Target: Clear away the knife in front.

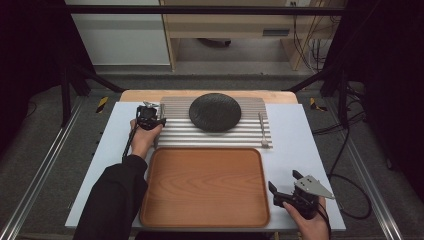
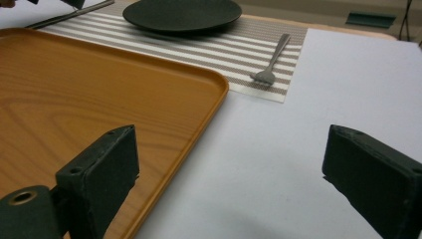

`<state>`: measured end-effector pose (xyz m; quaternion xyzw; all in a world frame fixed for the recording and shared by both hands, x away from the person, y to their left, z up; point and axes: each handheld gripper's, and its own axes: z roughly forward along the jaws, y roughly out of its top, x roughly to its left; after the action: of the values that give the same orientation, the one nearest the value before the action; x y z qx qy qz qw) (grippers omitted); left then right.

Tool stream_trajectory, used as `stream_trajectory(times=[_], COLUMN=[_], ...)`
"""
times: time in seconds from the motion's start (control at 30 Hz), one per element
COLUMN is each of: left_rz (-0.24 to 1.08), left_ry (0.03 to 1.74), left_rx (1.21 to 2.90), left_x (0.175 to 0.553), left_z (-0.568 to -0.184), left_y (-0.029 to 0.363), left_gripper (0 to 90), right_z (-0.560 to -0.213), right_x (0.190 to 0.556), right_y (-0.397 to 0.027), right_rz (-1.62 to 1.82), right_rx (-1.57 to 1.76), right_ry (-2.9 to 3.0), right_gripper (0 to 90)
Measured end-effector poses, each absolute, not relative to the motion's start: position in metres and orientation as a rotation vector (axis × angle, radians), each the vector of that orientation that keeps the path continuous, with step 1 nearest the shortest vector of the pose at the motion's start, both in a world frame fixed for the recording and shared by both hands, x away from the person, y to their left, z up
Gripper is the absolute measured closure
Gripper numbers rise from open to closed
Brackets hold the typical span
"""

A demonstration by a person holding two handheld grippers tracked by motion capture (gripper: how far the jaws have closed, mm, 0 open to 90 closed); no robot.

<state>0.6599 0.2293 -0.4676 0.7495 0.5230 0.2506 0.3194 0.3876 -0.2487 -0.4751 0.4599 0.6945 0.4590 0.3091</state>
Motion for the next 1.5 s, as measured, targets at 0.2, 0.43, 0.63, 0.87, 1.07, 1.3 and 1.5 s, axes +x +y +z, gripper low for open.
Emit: stream_trajectory(times=[0.2, 0.43, 0.63, 0.87, 1.07, 1.3, 1.5], left_rz=[0.628, 0.656, 0.677, 0.725, 0.722, 0.722, 0.714], left_ry=[1.375, 1.370, 1.373, 1.362, 1.350, 1.338, 1.338], left_rx=[1.977, 1.987, 1.976, 2.008, 2.018, 2.014, 2.011], left_x=[0.662, 0.663, 0.663, 0.663, 0.663, 0.660, 0.655], left_z=[-0.472, -0.476, -0.477, -0.477, -0.475, -0.468, -0.460], left_y=[0.231, 0.230, 0.229, 0.224, 0.227, 0.231, 0.234], left_gripper=[70.4, 74.8, 74.8, 79.5, 79.9, 80.0, 80.0], right_z=[-0.475, -0.475, -0.475, -0.475, -0.475, -0.475, -0.475], right_x=[0.387, 0.387, 0.387, 0.387, 0.387, 0.387, 0.387], right_y=[-0.248, -0.249, -0.249, -0.250, -0.251, -0.250, -0.250], right_rz=[1.214, 1.220, 1.223, 1.226, 1.228, 1.231, 1.231], right_rx=[1.209, 1.218, 1.219, 1.221, 1.224, 1.222, 1.222], right_ry=[1.839, 1.834, 1.834, 1.836, 1.840, 1.839, 1.838], right_gripper=[7.7, 7.6, 7.6, 7.6, 7.6, 7.6, 7.6])
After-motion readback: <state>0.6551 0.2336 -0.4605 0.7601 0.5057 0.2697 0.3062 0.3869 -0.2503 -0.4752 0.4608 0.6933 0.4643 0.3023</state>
